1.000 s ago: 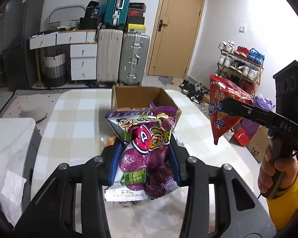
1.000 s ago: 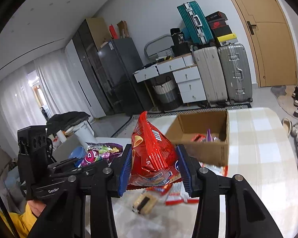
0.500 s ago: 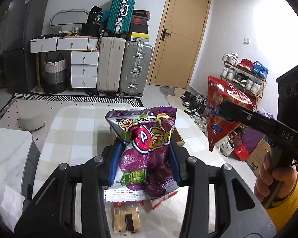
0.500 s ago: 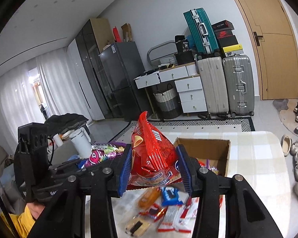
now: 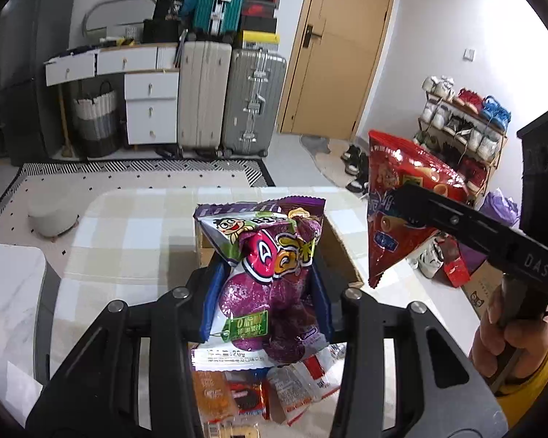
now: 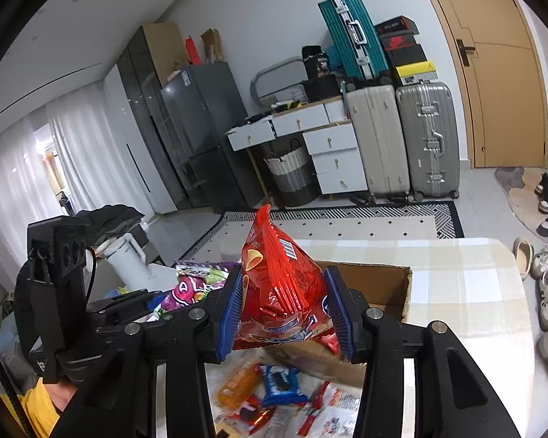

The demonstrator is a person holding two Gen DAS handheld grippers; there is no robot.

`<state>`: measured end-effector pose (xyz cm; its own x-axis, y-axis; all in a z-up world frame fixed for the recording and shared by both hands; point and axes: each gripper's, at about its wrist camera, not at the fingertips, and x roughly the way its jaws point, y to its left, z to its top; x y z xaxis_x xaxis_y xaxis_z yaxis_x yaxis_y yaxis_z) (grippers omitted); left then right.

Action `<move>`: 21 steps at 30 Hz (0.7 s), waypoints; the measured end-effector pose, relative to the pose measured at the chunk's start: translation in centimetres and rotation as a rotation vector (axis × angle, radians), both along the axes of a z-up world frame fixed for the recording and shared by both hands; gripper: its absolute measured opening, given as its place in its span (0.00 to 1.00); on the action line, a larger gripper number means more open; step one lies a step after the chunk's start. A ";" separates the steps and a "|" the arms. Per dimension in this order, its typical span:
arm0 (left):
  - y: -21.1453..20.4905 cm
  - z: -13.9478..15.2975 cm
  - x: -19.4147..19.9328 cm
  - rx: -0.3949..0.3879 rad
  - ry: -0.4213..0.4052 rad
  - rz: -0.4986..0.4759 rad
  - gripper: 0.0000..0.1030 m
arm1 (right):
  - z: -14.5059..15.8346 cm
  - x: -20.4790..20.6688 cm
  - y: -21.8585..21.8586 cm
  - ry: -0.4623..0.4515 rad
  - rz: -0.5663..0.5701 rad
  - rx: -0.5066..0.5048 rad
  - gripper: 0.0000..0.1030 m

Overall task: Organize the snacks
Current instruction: 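Lift both bags over the SF box and release them inside with both tools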

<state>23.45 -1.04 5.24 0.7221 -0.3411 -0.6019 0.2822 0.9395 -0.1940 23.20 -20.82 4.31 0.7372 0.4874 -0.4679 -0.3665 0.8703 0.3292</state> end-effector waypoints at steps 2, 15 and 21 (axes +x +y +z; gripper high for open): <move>-0.6 -0.9 2.1 0.016 0.017 -0.004 0.37 | -0.5 1.4 -0.2 0.019 -0.001 0.002 0.43; -3.1 -6.5 14.1 0.048 0.146 0.005 0.37 | -6.1 9.0 -0.5 0.152 -0.013 -0.047 0.43; -3.9 -9.2 18.3 0.057 0.196 0.002 0.37 | -8.7 11.2 -0.8 0.203 -0.016 -0.062 0.43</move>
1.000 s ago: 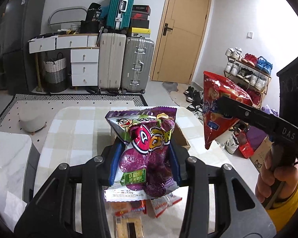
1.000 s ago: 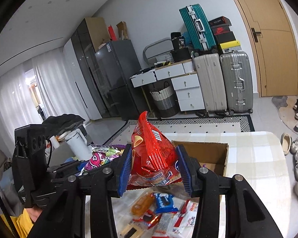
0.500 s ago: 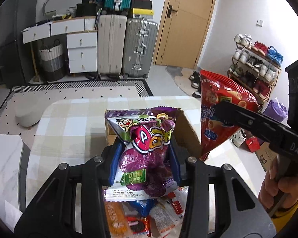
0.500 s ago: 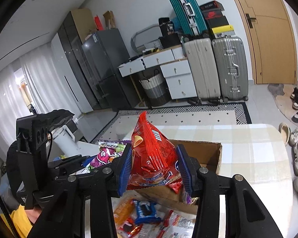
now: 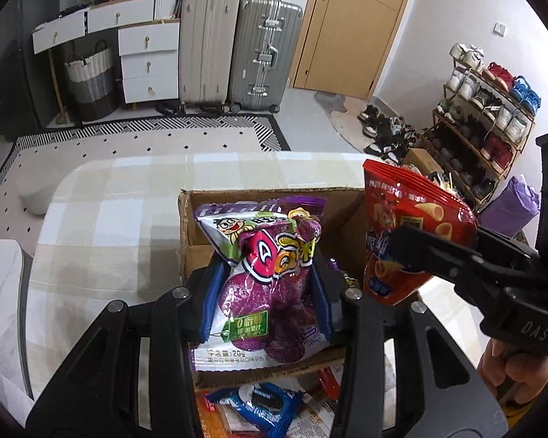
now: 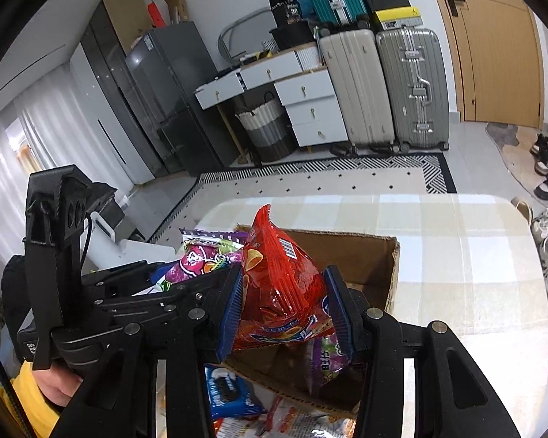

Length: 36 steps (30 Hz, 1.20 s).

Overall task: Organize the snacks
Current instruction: 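Lift both bags over the SF box and release them inside with both tools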

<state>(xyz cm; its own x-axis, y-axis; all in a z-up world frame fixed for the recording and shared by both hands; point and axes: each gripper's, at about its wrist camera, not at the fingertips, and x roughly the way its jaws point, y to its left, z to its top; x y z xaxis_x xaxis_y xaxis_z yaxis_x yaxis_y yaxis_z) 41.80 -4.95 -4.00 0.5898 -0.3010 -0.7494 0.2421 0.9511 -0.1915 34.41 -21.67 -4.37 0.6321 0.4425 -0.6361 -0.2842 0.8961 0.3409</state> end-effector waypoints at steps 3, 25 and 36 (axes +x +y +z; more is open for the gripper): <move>0.2 -1.4 1.4 0.003 0.017 -0.003 0.38 | -1.1 0.2 0.0 0.015 0.003 -0.003 0.43; 1.5 -4.5 2.8 -0.023 0.039 0.016 0.44 | -2.9 1.3 1.4 0.062 0.011 -0.037 0.43; 3.0 -2.1 -0.1 -0.041 -0.012 0.036 0.60 | -2.7 1.3 1.7 0.065 0.023 -0.053 0.44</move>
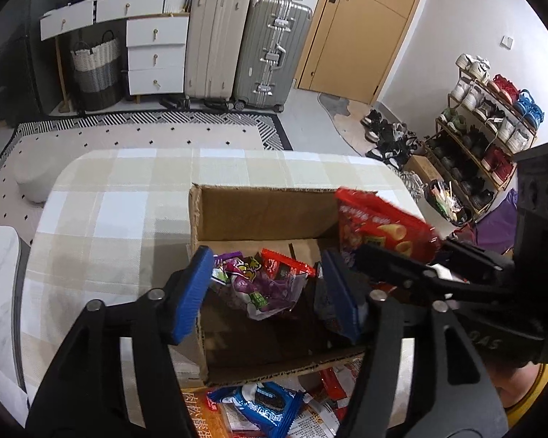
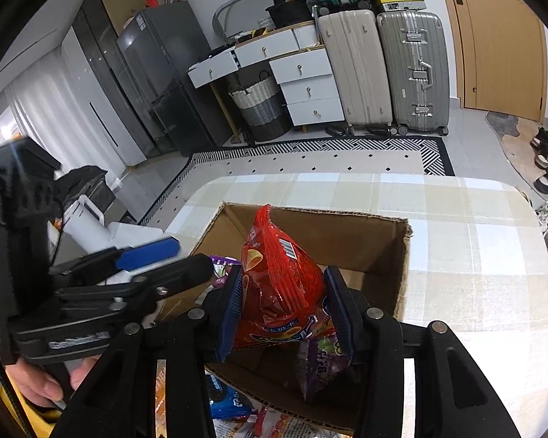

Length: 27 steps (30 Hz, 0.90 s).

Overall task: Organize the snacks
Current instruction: 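Lift both bags over the SF box and release them inside with both tools, then withdraw both tools from the box back over the remaining snacks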

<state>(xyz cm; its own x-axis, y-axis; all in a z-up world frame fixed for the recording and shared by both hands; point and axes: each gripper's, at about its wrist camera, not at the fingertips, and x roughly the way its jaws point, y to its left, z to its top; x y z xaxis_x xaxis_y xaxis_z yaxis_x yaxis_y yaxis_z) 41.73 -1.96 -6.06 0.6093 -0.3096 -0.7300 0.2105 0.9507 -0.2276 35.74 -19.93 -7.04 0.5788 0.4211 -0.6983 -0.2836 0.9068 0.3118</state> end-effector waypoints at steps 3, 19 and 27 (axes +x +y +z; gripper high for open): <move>0.3 1.1 -1.2 0.006 -0.023 0.015 0.69 | -0.2 0.3 0.6 0.015 0.007 -0.016 0.44; 0.9 4.4 -6.1 0.056 -0.053 0.042 0.77 | 2.1 -1.7 0.1 -0.033 -0.035 -0.013 0.44; 0.7 6.7 -9.3 0.077 -0.087 0.040 0.77 | 4.9 -5.1 0.3 -0.084 -0.036 -0.015 0.46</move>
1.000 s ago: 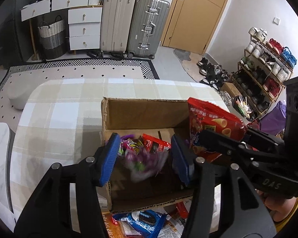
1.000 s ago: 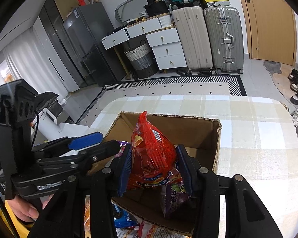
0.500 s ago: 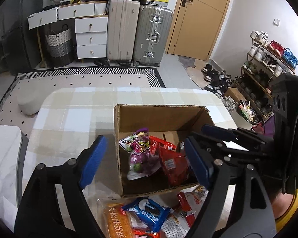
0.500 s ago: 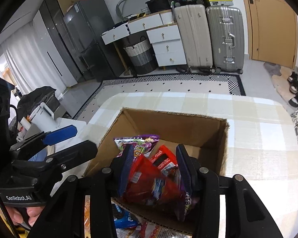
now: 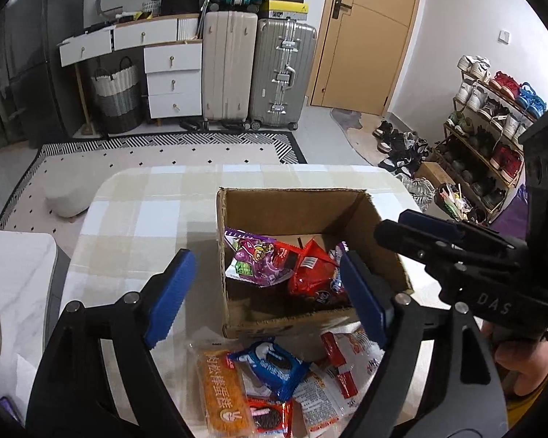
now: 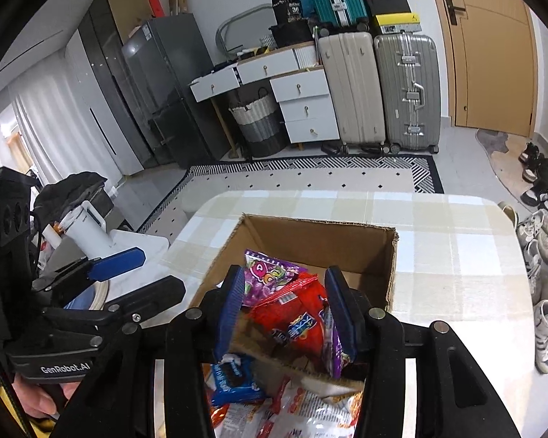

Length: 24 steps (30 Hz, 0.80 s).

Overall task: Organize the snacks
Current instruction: 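Withdraw both tools from the box back over the remaining snacks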

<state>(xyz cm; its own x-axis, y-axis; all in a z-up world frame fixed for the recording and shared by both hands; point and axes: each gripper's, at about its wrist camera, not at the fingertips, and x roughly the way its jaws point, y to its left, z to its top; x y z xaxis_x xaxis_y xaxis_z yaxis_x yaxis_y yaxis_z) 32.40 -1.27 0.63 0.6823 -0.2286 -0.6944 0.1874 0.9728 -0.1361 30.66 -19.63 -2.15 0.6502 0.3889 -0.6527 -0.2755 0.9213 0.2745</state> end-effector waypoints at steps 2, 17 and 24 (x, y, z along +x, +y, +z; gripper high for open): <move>0.1 0.7 -1.0 0.003 -0.010 -0.002 0.78 | 0.8 -1.0 -0.1 -0.017 0.000 0.000 0.46; 3.0 3.1 -14.6 -0.005 -0.118 0.059 0.99 | 4.2 -14.0 1.0 -0.173 0.041 0.028 0.63; 4.2 3.2 -21.1 0.011 -0.170 0.074 0.99 | 4.1 -20.4 1.7 -0.248 0.045 0.043 0.79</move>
<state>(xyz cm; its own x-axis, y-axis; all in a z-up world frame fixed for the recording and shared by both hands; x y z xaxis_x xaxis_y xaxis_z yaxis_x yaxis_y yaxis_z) 11.34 2.90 3.85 0.8045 -0.1667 -0.5701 0.1346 0.9860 -0.0984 10.23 -17.94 1.96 0.7700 0.4446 -0.4576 -0.3795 0.8957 0.2317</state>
